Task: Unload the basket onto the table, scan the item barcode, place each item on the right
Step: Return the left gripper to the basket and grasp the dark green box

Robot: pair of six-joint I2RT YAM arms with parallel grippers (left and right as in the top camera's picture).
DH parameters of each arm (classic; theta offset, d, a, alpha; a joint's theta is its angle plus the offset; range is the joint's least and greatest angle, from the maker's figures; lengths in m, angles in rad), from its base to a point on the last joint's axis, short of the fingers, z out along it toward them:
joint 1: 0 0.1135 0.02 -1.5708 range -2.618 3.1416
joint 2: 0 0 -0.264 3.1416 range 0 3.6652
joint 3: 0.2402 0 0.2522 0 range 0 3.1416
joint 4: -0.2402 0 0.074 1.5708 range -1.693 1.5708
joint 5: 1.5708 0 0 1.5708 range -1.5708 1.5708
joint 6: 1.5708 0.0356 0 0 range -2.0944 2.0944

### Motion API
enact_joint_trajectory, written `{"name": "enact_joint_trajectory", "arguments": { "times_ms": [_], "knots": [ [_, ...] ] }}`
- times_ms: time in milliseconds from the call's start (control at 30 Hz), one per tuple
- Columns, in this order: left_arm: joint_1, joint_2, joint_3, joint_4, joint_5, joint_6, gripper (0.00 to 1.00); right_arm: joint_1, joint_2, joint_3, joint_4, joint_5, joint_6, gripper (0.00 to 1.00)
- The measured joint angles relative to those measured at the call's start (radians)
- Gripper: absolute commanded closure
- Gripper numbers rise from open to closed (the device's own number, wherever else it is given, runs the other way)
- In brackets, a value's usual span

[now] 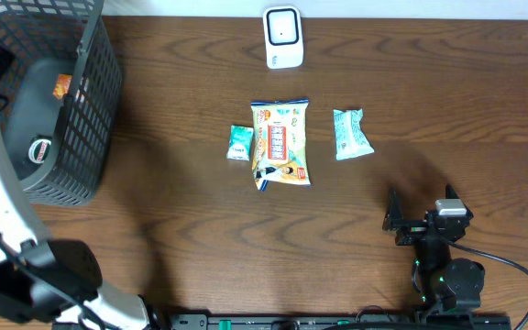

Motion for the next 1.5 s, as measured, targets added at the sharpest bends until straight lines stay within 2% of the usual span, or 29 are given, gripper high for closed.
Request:
{"name": "enact_joint_trajectory", "arguments": {
  "times_ms": [300, 467, 1000, 1233, 1500],
  "knots": [
    [0.005, 0.186, -0.008, -0.101, 0.0, -0.174, 0.02, 0.0, 0.0, 0.0, 0.0, 0.0, 0.0, 0.01],
    [0.007, 0.286, -0.008, -0.119, 0.022, -0.204, 0.02, 0.0, 0.0, 0.0, 0.0, 0.0, 0.0, 0.01],
    [0.124, 0.379, -0.037, -0.089, 0.183, -0.087, 0.02, 0.0, 0.0, 0.0, 0.0, 0.0, 0.0, 0.01],
    [0.135, 0.383, -0.126, -0.003, 0.281, -0.029, 0.02, 0.0, 0.0, 0.0, 0.0, 0.0, 0.0, 0.01],
    [0.134, 0.386, -0.24, 0.153, 0.309, -0.019, 0.03, 0.0, 0.0, 0.0, 0.0, 0.0, 0.0, 0.01]
  ]
}}
